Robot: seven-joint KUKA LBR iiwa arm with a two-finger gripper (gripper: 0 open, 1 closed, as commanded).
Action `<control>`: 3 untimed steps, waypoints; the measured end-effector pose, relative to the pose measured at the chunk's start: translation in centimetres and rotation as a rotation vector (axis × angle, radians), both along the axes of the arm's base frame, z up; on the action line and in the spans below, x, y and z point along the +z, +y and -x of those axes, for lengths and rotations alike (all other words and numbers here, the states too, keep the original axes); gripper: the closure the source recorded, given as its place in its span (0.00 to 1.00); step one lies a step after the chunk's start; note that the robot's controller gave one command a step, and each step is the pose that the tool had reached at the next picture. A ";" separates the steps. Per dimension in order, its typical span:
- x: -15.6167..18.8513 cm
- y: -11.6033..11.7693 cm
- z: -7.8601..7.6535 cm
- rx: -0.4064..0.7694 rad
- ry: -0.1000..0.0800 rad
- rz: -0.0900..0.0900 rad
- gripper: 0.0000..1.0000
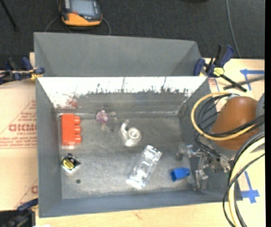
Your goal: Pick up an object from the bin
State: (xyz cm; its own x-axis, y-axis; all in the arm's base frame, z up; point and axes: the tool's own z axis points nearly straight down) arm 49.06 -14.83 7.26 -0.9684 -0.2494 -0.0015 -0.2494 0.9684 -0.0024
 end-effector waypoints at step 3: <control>12.3 2.8 -0.2 0.249 -0.009 0.003 1.00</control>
Offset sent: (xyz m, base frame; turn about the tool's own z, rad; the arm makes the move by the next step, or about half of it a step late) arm -0.0166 0.0278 -0.0026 -0.2314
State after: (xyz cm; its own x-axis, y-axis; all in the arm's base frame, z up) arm 49.26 -11.99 19.54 -0.8772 -0.4801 -0.0091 -0.4800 0.8772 -0.0082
